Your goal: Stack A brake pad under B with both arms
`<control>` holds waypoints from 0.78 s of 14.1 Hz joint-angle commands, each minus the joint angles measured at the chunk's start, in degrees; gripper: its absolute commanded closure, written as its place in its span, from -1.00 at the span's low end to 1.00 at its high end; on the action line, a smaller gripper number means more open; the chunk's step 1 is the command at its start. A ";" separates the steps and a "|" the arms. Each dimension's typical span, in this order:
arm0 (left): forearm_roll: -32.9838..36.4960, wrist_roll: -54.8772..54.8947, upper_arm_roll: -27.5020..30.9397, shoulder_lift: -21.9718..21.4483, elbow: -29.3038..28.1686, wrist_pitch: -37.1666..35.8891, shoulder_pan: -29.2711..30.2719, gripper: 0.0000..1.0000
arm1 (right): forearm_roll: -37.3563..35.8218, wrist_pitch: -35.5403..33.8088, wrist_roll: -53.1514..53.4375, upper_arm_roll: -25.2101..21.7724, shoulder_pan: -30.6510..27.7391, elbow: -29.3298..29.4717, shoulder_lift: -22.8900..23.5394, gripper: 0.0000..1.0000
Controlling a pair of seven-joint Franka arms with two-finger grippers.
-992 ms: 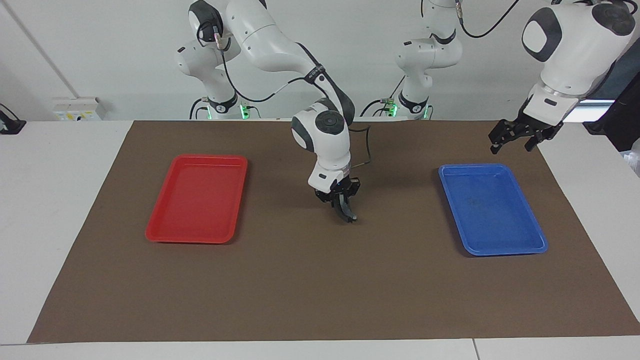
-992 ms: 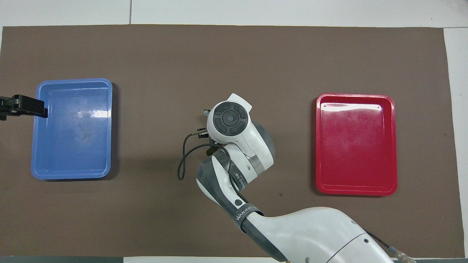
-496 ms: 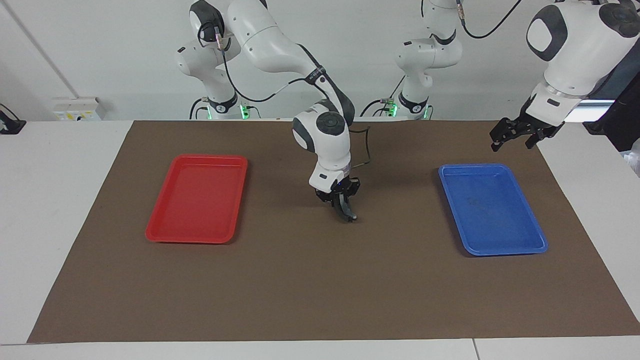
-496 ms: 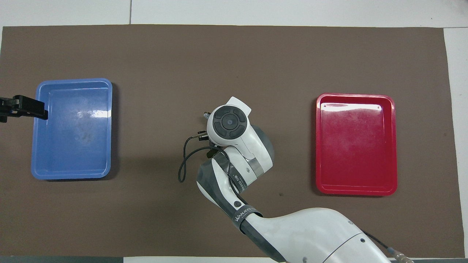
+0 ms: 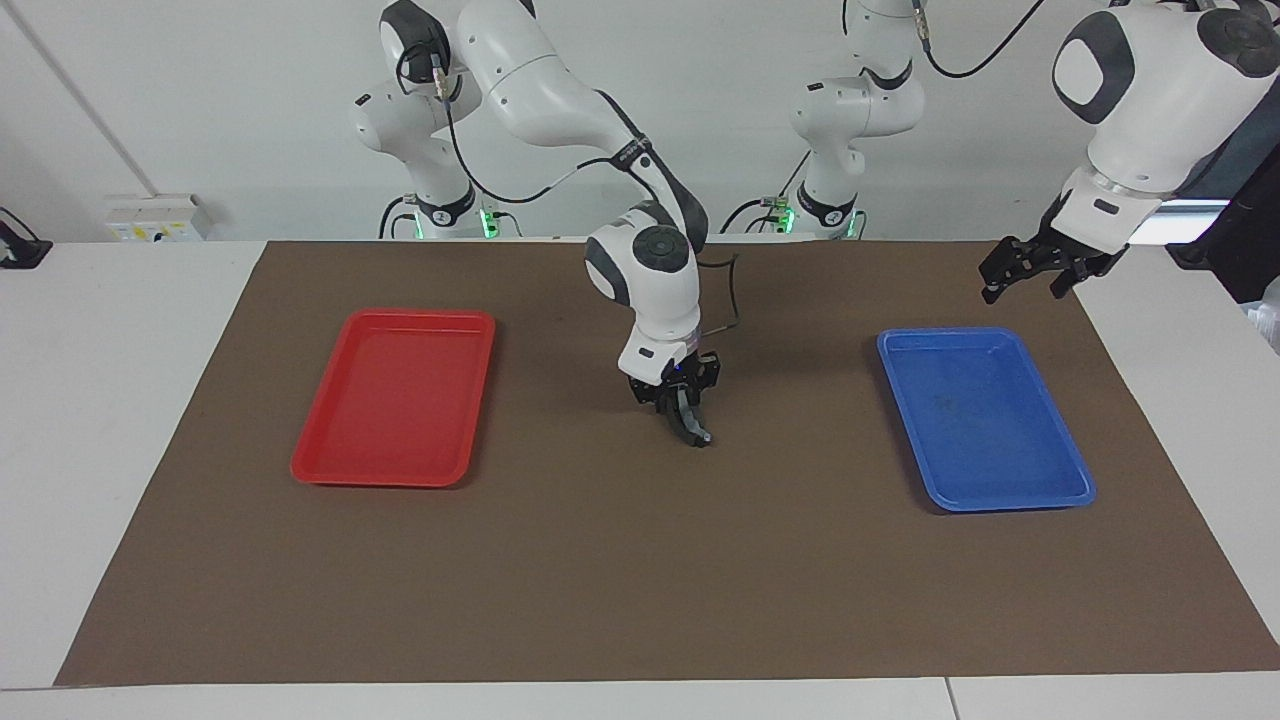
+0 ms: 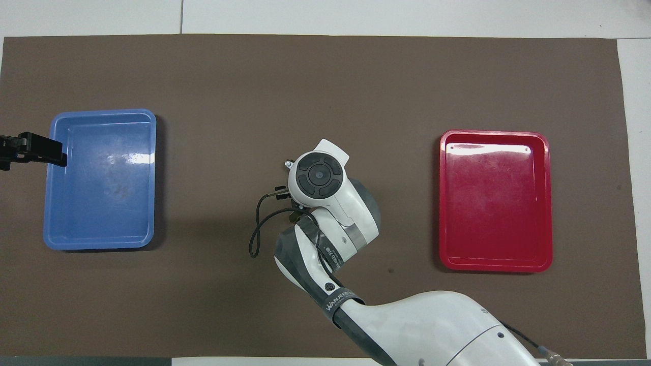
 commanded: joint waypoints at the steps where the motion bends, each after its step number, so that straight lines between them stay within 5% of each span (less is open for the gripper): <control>1: 0.01 0.43 -0.32 -0.05 0.36 -0.88 0.78 -1.00 | 0.10 0.19 1.16 -0.92 -0.93 -0.38 -3.48 -0.99; 7: 0.10 0.43 -0.32 -0.05 0.36 -0.97 1.04 -1.00 | -4.74 -24.56 -0.24 -1.80 -19.29 -0.29 -20.44 -0.99; 11: 0.10 0.43 -0.23 -0.05 0.36 -0.97 1.04 -1.00 | -4.83 -40.38 -13.13 -1.88 -30.80 -0.29 -30.45 -0.99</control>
